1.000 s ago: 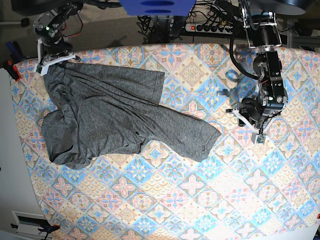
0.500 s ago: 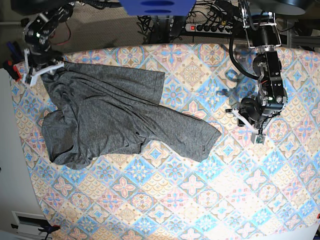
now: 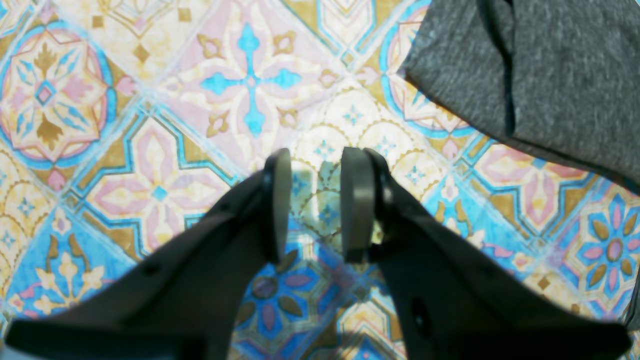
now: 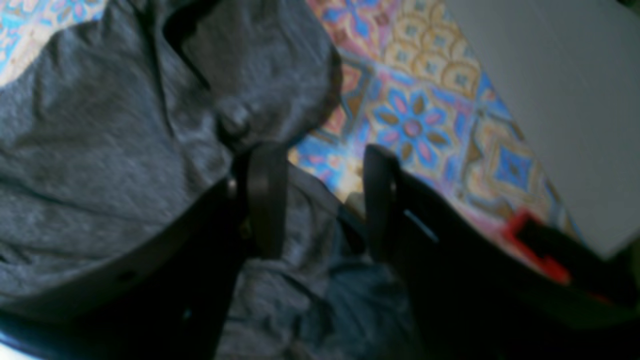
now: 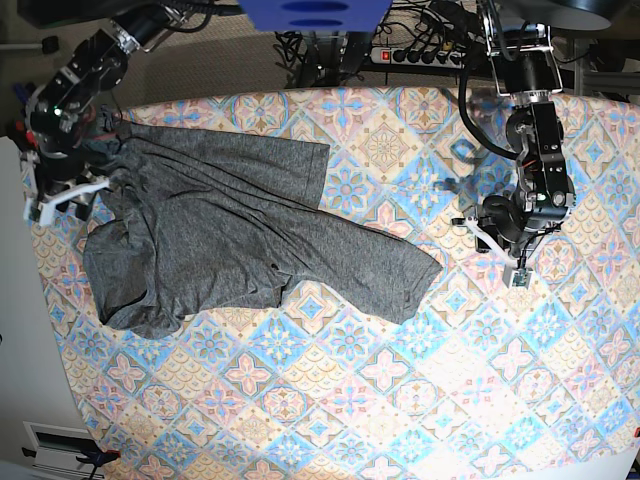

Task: Layout the t-shirt on the table in an organized manner, then fold the t-shirt properly
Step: 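Drag the shirt edge with the right gripper away from the left gripper, then pull the held shirt edge further with the right gripper to spread it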

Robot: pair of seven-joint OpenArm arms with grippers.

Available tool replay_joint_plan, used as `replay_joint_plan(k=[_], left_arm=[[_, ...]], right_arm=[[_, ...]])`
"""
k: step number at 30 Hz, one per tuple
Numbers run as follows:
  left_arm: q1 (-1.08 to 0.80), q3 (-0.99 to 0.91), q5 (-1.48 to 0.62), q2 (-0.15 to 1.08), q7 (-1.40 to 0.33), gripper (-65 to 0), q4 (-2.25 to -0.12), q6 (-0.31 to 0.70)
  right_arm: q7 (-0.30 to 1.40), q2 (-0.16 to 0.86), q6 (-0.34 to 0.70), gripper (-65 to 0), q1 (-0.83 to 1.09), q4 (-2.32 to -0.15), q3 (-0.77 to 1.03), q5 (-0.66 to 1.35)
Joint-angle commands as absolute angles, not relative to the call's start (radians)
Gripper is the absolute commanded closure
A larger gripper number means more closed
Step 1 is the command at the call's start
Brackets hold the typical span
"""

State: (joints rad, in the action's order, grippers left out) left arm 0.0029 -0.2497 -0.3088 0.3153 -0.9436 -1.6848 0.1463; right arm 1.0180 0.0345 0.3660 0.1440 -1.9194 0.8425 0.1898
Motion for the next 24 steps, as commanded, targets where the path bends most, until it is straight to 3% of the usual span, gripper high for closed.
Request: replay_joint_plan(k=[1, 8, 13, 20, 24], left_arm=[[0.01, -0.252, -0.309, 0.312, -0.929, -16.1, -1.701, 0.145], [-0.007, -0.254, -0.309, 0.305, -0.97, -16.1, -1.702, 0.145], [-0.012, -0.254, -0.309, 0.306, -0.97, -16.1, -1.702, 0.145], [-0.048, -0.259, -0.311, 0.309, -0.97, -16.1, -1.724, 0.145], [-0.051, -0.259, -0.311, 0.309, -0.97, -16.1, -1.724, 0.145]], right_arm=[[0.99, 0.064, 0.371, -24.1, 0.128, -1.934, 0.814, 0.206], [0.981, 0.088, 0.371, -24.1, 0.125, -1.873, 0.768, 0.208], [0.831, 0.101, 0.371, -24.1, 0.127, -1.751, 0.768, 0.208], [0.812, 0.131, 0.375, -24.1, 0.127, -1.661, 0.763, 0.214], [0.812, 0.13, 0.472, -24.1, 0.127, -1.662, 0.765, 0.214]])
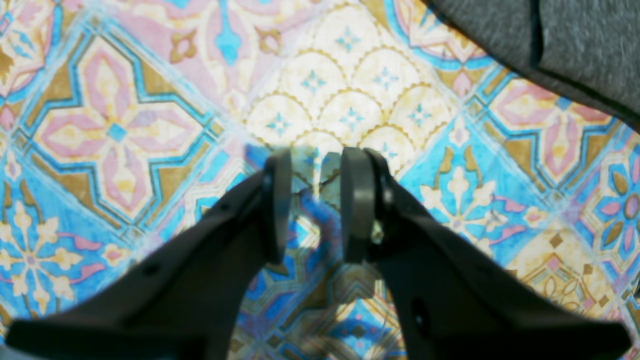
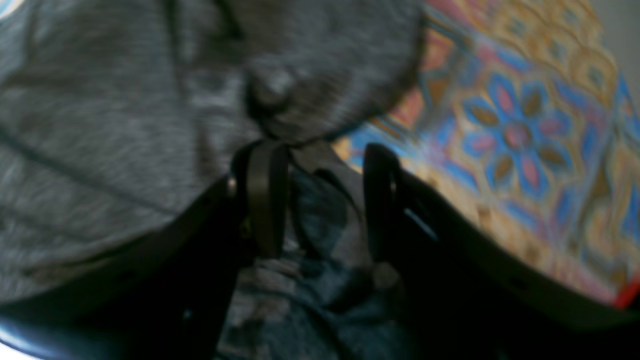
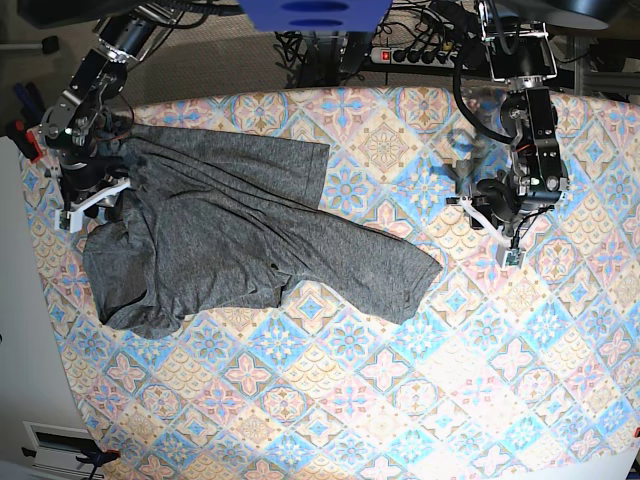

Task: Layout the t-shirt on the table in an organized manner, then fold the t-shirt properly
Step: 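Pull the held shirt edge further with the right gripper to spread it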

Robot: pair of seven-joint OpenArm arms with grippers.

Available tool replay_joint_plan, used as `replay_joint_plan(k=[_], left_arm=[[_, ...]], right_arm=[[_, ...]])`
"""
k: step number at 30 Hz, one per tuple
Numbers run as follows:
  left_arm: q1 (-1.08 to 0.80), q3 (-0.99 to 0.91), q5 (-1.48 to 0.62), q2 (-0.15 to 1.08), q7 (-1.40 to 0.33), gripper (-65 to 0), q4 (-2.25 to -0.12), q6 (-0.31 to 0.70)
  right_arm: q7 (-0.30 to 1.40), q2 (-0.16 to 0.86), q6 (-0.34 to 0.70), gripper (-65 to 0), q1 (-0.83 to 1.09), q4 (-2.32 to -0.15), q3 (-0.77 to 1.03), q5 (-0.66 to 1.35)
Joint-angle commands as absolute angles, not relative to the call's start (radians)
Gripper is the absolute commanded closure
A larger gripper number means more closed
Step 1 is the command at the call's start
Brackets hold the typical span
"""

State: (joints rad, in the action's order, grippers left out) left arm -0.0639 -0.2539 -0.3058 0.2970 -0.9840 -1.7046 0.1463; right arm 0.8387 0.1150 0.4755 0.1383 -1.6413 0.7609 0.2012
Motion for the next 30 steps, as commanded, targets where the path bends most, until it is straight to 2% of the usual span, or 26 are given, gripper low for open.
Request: replay_joint_plan(k=[1, 3, 14, 20, 24, 26, 30], left_arm=[[-0.051, -0.259, -0.311, 0.309, -0.97, -16.1, -1.724, 0.145], [-0.051, -0.259, -0.311, 0.309, -0.97, -16.1, -1.724, 0.145], [-0.045, -0.257, -0.311, 0.309, -0.97, -16.1, -1.724, 0.145], [-0.05, -0.259, -0.311, 0.309, -0.97, -16.1, -1.724, 0.145], [-0.05, -0.259, -0.311, 0.309, -0.97, -16.1, -1.724, 0.145], [-0.05, -0.259, -0.311, 0.309, -0.97, -16.1, -1.724, 0.145], [-0.05, -0.259, -0.311, 0.309, -0.97, -16.1, -1.724, 0.145]], right_arm=[[0.812, 0.13, 0.498, -24.1, 0.127, -1.666, 0.768, 0.209], [0.812, 0.128, 0.527, -24.1, 0.127, -1.667, 0.768, 0.208], [0.812, 0.13, 0.532, -24.1, 0.128, -1.633, 0.759, 0.208], [0.811, 0.171, 0.602, -24.5, 0.125, -1.604, 0.659, 0.208], [0.756, 0.171, 0.605, -24.8, 0.125, -1.552, 0.657, 0.208], [0.725, 0.171, 0.605, -26.3, 0.125, -1.517, 0.657, 0.208], [0.691, 0.173, 0.605, -33.7, 0.125, -1.446, 0.657, 0.208]])
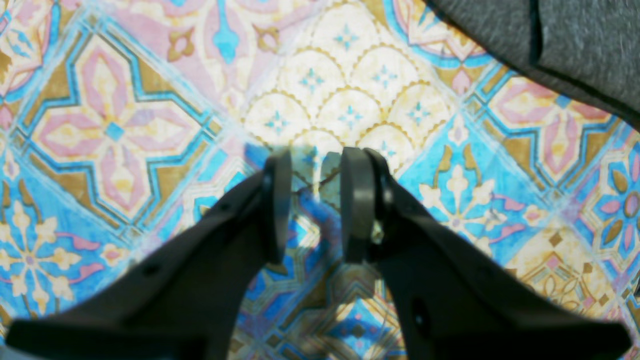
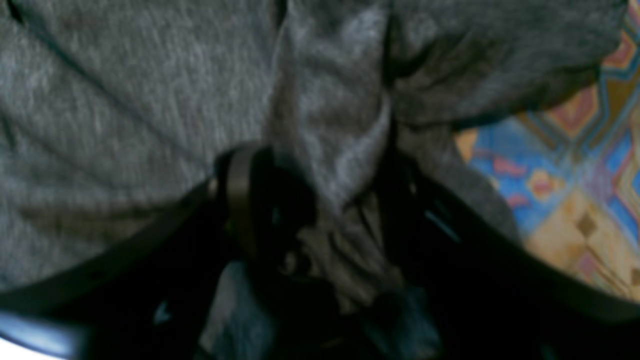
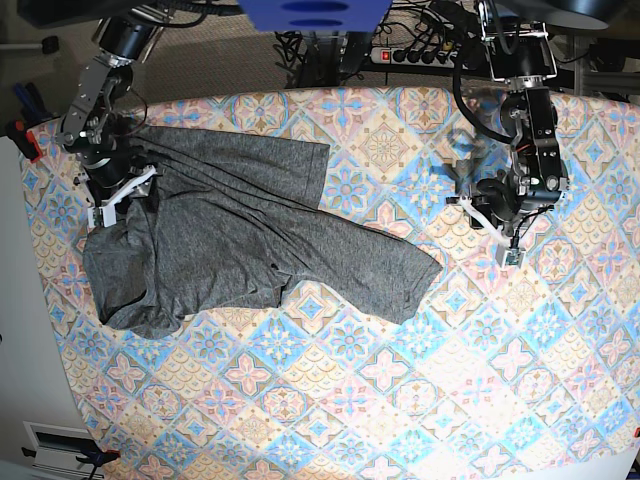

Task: Layout the t-shirt on the table in an organized manner, then fold the t-shirt properly
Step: 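Pull the held shirt edge further with the right gripper to spread it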

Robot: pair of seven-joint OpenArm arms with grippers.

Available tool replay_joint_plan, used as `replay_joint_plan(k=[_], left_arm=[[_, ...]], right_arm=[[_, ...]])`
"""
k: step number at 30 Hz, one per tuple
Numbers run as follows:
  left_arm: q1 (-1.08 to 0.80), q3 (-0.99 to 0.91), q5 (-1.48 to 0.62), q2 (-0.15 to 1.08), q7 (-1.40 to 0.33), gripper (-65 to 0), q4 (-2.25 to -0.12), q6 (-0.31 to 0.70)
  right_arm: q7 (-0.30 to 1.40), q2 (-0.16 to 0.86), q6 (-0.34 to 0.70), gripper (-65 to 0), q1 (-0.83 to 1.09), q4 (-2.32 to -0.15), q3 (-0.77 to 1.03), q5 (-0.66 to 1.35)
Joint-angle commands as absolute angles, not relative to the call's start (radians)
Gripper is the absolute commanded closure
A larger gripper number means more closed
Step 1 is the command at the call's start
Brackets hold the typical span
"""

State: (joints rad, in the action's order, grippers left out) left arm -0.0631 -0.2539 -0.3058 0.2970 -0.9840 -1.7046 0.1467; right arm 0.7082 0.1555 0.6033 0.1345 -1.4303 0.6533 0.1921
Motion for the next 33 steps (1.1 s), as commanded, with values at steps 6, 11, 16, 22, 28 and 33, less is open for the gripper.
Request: replay_joint_plan(k=[6, 11, 16, 22, 28, 33], left_arm=[[-0.051, -0.259, -0.309, 0.309, -0.97, -16.1, -1.724, 0.145], [-0.048, -0.259, -0.309, 0.309, -0.97, -16.1, -1.724, 0.145], [-0.048, -0.259, -0.309, 0.309, -0.97, -16.1, -1.724, 0.145], [-0.05, -0.259, -0.309, 0.308, -0.97, -16.1, -1.724, 0.145], [-0.05, -0.259, -0.309, 0.308, -0.97, -16.1, -1.724, 0.145], [-0.05, -0.259, -0.309, 0.308, -0.97, -16.1, -1.724, 0.145]], right_arm=[[0.648, 0.173, 0.605, -35.3, 0.125, -1.4, 0.688, 0.208], [0.648, 0.2, 0.605, -35.3, 0.125, -1.405, 0.704, 0.206], [0.65, 0.222, 0.608, -35.3, 0.084, -1.379, 0.725, 0.208], [0.65, 0.24, 0.611, -34.1, 0.067, -1.337, 0.722, 0.208], [0.651, 0.24, 0.611, -12.6, 0.062, -1.337, 0.72, 0.206], [0.656, 0.24, 0.607, 0.0, 0.061, -1.317, 0.727, 0.206]])
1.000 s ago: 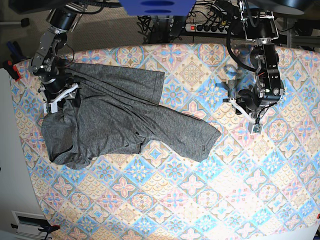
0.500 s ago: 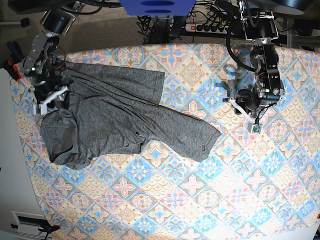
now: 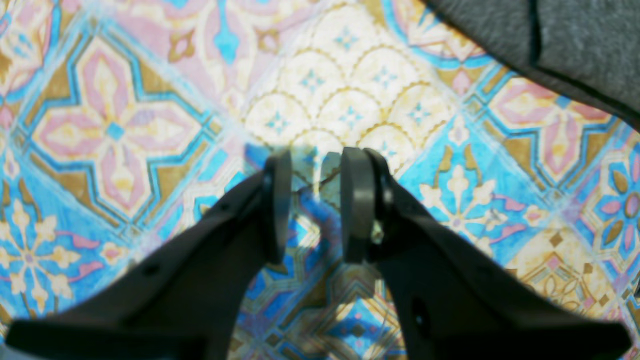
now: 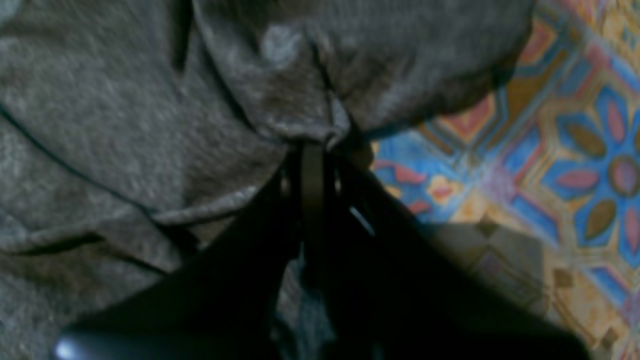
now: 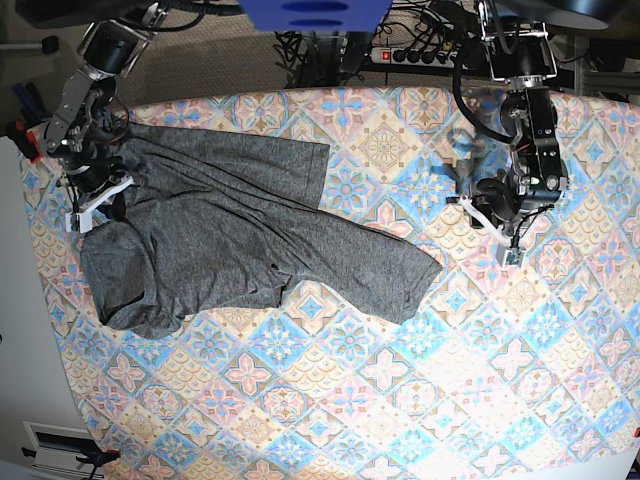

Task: Layout the t-shirt on the table in an organized manner, then fold the t-shirt properly
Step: 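Pull the held shirt edge further with the right gripper to spread it, then move the left gripper to the shirt's loose sleeve and grasp it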

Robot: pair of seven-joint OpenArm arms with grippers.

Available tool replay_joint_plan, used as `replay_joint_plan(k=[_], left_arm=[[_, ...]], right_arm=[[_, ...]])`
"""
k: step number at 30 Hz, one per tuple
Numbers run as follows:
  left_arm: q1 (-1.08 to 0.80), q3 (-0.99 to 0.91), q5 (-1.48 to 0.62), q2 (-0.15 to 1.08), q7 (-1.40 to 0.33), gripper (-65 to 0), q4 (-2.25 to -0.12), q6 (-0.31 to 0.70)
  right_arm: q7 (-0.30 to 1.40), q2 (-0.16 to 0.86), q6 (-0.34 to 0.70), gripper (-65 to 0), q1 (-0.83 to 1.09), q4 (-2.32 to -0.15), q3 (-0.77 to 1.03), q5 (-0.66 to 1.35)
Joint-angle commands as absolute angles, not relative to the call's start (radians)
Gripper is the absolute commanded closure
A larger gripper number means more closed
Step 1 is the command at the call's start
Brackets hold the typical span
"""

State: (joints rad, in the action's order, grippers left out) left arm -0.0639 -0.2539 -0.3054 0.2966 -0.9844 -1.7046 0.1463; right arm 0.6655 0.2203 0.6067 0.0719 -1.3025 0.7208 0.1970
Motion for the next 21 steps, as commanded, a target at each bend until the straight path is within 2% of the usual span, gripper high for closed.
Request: replay_joint_plan(k=[1, 4, 7, 11, 17, 21], left_arm=[[-0.051, -0.259, -0.309, 0.308, -0.97, -16.1, -1.724, 0.145], [-0.051, -0.259, -0.309, 0.308, -0.97, -16.1, -1.724, 0.145], [-0.051, -0.259, -0.309, 0.308, -0.97, -16.1, -1.724, 0.145], [-0.053, -0.255, -0.309, 0.306, -0.97, -16.1, -1.724, 0.145], [-0.065, -0.254, -0.311, 0.303, -0.97, -16.1, -1.724, 0.145], [-0.067, -0.197, -0.318, 0.302, -0.964, -16.7, -1.725, 0.147]], right_arm=[[0.656, 0.242, 0.605, 0.0, 0.061, -1.317, 0.731, 0.206], [0.653, 0.242, 0.602, 0.0, 0.053, -1.326, 0.832, 0.206], [0.656, 0.242, 0.558, 0.0, -0.022, -1.323, 0.978, 0.206], [0.653, 0.242, 0.549, 0.0, -0.104, -1.325, 1.102, 0.171], [0.651, 0.242, 0.549, 0.0, -0.17, -1.328, 1.113, -0.005], [0.654, 0.239, 0.549, 0.0, -0.166, -1.33, 1.113, -0.012]])
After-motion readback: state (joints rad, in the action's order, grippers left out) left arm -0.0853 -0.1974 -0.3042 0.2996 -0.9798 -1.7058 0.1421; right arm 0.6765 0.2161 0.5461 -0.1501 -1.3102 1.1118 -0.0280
